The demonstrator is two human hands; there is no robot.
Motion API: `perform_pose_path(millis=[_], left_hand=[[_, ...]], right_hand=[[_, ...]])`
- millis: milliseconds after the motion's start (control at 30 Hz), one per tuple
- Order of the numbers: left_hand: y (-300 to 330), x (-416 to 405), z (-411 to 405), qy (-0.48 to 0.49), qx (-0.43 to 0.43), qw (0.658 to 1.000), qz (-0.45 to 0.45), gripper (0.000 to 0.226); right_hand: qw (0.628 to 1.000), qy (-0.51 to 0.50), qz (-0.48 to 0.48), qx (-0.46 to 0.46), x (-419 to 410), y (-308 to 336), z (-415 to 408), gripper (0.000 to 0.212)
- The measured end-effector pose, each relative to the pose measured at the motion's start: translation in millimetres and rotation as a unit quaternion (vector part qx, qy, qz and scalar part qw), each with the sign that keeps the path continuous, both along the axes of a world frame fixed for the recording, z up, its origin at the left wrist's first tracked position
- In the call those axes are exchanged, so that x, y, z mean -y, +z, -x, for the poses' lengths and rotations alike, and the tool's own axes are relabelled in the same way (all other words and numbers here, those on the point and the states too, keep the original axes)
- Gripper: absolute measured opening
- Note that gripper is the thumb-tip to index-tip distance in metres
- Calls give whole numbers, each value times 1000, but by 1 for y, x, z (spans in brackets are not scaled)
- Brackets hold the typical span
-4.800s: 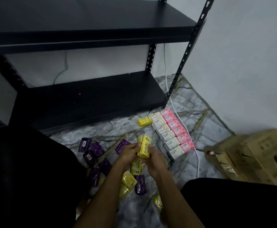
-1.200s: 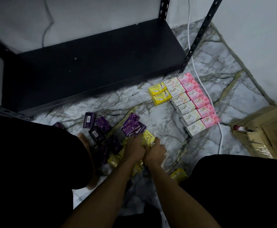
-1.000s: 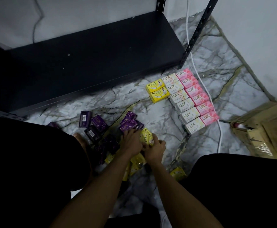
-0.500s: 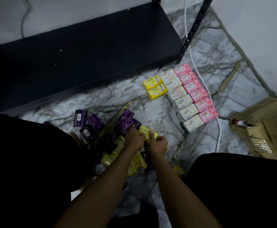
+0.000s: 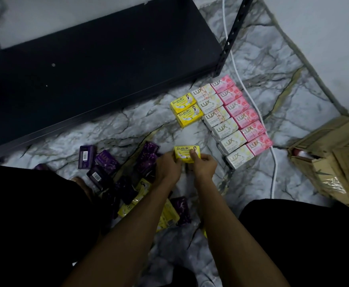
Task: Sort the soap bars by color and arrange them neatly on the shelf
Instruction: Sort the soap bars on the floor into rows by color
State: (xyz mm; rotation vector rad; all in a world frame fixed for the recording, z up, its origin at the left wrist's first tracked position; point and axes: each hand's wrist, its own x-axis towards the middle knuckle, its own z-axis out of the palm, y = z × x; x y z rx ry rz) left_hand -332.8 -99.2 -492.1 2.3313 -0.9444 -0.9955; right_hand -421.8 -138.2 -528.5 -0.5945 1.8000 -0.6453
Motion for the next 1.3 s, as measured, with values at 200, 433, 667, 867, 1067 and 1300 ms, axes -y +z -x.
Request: perform_pose_path(millis=[200,433,667,867,1067,1300], left_hand=[[-9,30,-3,-17,17,1000,6,25],[-17,45,-16,-19,-5,1000,-8,30],[-17,59,-28,-26,-68,997,-18,27],[-12,99,-56,28,-67,997,22,41],[-31,144,-77,78,-146,986,2,69],[-40,149,-70,81,-162,983,-13,48]], right_hand=[[997,-78,16,3,11,4,-9,40],[990,-141,7,10,10,3,-27,35],[990,-137,-12,-22,47,9,-20,45],[986,-150,-69,24,43,-2,-34,50],[985,-162,-48,36,81,-8,-39,50],[983,-178,-22,49,101,-12,-47,19]])
